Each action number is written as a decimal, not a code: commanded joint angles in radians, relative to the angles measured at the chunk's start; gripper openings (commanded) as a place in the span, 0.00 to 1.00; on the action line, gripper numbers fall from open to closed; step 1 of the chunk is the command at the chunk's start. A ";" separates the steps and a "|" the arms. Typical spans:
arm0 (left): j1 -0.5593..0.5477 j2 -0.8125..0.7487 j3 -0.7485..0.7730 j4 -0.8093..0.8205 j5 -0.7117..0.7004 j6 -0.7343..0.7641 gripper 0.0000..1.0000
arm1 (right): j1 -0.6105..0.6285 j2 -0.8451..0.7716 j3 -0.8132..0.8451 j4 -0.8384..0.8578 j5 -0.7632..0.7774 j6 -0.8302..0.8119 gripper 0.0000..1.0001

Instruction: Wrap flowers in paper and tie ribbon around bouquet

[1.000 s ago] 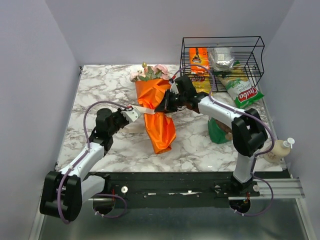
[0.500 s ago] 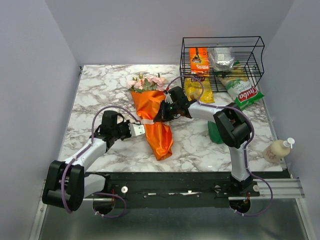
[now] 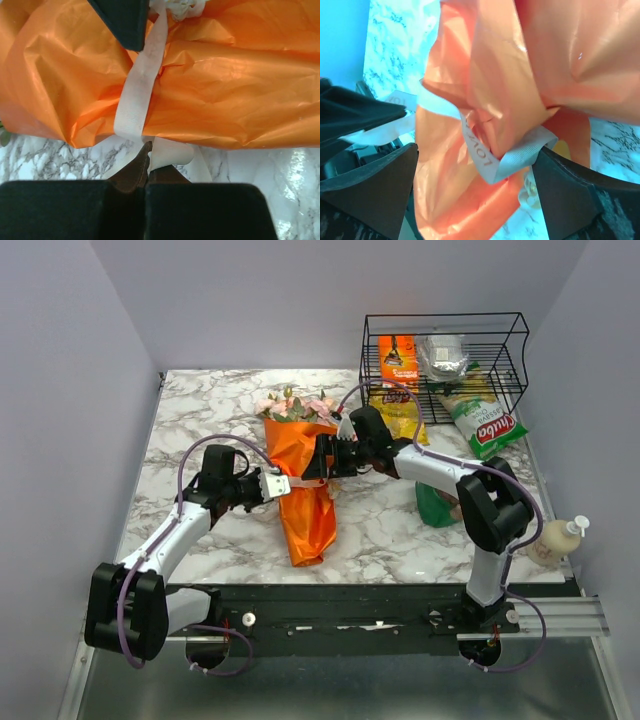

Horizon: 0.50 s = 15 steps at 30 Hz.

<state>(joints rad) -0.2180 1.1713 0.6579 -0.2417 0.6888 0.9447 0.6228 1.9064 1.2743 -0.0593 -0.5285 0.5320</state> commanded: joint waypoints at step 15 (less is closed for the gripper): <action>-0.003 0.004 0.048 -0.139 0.081 -0.072 0.00 | 0.009 -0.288 -0.133 0.062 0.084 -0.438 1.00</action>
<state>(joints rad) -0.2180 1.1801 0.6945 -0.3393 0.7319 0.8886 0.6239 1.6096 1.1229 -0.0433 -0.4397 0.2489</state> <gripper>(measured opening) 0.009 0.995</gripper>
